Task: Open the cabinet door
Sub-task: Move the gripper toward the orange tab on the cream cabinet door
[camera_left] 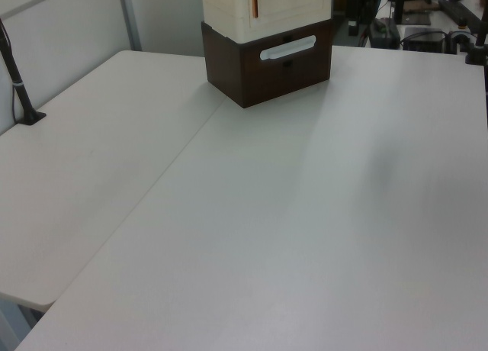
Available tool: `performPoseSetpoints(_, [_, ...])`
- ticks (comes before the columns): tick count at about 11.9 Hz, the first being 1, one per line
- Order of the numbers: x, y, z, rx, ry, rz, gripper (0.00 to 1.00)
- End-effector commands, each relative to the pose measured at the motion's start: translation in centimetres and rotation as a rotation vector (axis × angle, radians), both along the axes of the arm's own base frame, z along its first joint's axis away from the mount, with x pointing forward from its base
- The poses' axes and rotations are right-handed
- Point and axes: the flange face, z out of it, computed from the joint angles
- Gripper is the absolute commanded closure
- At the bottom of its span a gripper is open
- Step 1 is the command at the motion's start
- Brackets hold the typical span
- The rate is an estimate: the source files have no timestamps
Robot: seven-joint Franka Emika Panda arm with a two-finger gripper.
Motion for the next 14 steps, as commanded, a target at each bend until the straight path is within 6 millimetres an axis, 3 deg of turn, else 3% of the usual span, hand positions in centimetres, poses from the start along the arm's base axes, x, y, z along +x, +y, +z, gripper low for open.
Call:
performPoseSetpoints(1, [1.7, 0.7, 1.1, 0.047, -0.135, -0.010, 0.00])
performPoseSetpoints(4, [3.7, 0.5, 0.6, 0.037, -0.227, -0.022, 0.00])
performPoseSetpoints(11, [8.6, -0.4, 3.1, 0.012, -0.691, -0.272, 0.00])
performPoseSetpoints(14, [10.6, -0.5, 2.6, -0.038, -0.849, -0.308, 0.00])
